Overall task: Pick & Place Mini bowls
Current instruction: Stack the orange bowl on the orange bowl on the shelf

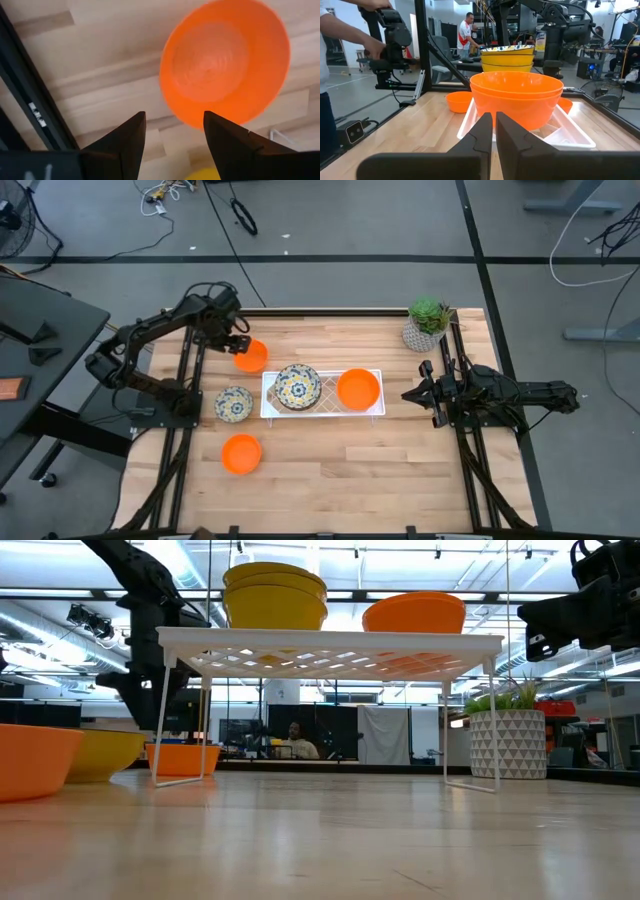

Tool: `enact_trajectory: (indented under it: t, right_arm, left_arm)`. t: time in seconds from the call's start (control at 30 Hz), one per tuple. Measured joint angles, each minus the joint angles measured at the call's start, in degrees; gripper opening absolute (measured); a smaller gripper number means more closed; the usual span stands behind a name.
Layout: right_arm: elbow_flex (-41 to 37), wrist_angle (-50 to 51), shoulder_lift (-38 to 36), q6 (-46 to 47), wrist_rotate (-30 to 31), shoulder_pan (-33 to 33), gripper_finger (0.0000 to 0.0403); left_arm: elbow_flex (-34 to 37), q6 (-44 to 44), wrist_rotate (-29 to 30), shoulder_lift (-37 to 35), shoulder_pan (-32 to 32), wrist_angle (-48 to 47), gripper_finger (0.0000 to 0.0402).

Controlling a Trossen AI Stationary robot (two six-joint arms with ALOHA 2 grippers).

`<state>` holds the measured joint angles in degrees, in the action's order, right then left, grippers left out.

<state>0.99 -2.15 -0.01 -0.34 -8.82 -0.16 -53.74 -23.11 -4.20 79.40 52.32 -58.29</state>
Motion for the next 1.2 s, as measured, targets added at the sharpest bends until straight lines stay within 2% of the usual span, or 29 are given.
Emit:
enact_trajectory:
  t: [0.13,0.47,0.83,1.03,1.2]
  right_arm:
    - [0.0,0.0,0.0,0.0,0.0,0.0,0.0027]
    - [0.0,0.0,0.0,0.0,0.0,0.0,0.0027]
    - [0.0,0.0,0.0,0.0,0.0,0.0,0.0027]
    - [0.0,0.0,0.0,0.0,0.0,0.0,0.0027]
    - [0.0,0.0,0.0,0.0,0.0,0.0,0.0027]
  left_arm:
    - [0.1,-0.1,0.1,0.0,0.7,1.8,0.0204]
    - [6.0,-2.2,-1.0,0.5,0.8,9.7,0.0204]
    - [11.0,-3.4,-1.0,0.5,0.9,13.8,0.0204]
    - [11.3,-3.5,-0.8,0.5,0.9,13.9,0.0204]
    - [11.3,-3.5,-0.8,0.5,0.9,13.9,0.0179]
